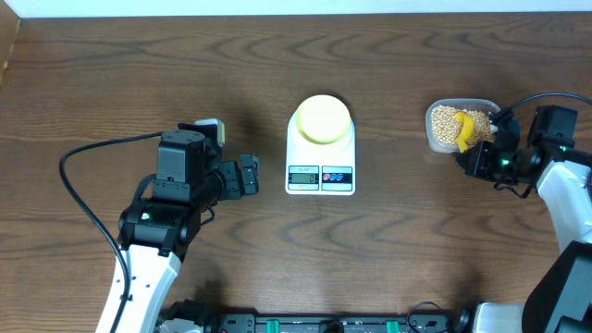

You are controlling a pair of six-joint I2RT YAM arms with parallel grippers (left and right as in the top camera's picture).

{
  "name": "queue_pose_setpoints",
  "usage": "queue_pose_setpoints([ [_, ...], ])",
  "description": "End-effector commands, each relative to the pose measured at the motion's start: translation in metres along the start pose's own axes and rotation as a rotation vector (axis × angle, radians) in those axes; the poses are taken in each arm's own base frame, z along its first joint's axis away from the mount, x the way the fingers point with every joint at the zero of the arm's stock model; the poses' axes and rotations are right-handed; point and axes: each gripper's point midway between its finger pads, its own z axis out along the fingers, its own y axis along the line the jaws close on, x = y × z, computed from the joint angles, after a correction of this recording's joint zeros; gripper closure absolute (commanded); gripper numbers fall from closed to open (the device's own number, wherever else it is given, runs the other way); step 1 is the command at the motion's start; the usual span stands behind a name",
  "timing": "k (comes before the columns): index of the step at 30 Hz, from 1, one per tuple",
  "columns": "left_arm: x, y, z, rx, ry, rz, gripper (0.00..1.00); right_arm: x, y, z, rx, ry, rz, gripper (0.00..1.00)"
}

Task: Scoop item into bowl and weigh 50g on scale
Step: 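Tilt the scoop to fill it with soybeans using the right gripper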

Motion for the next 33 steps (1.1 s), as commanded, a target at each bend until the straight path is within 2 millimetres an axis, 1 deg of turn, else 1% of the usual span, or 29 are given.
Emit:
queue_pose_setpoints([
  [1, -0.001, 0.001, 0.000, 0.002, -0.001, -0.014, 0.00, 0.004, 0.003, 0.002, -0.032, 0.011, 0.043, 0.99],
  [11, -0.001, 0.001, 0.000, 0.002, 0.000, -0.014, 0.00, 0.000, 0.002, 0.002, -0.031, -0.005, 0.056, 0.99],
  [13, -0.001, 0.001, 0.000, 0.002, 0.000, -0.014, 0.00, -0.001, 0.001, 0.001, -0.030, -0.008, 0.086, 0.99],
  [20, -0.001, 0.001, 0.000, 0.002, 0.000, -0.014, 0.00, 0.003, 0.015, 0.000, -0.112, 0.010, 0.102, 0.99],
  [22, -0.001, 0.001, 0.000, 0.002, 0.000, -0.014, 0.00, 0.005, 0.014, 0.000, -0.106, 0.016, 0.105, 0.99],
  [26, -0.001, 0.001, 0.000, 0.002, 0.000, -0.014, 0.00, 0.001, 0.012, 0.000, -0.102, -0.001, 0.099, 0.99],
  [33, -0.001, 0.001, 0.000, 0.002, 0.000, -0.014, 0.00, 0.000, 0.008, -0.001, -0.085, -0.005, 0.102, 0.99],
])
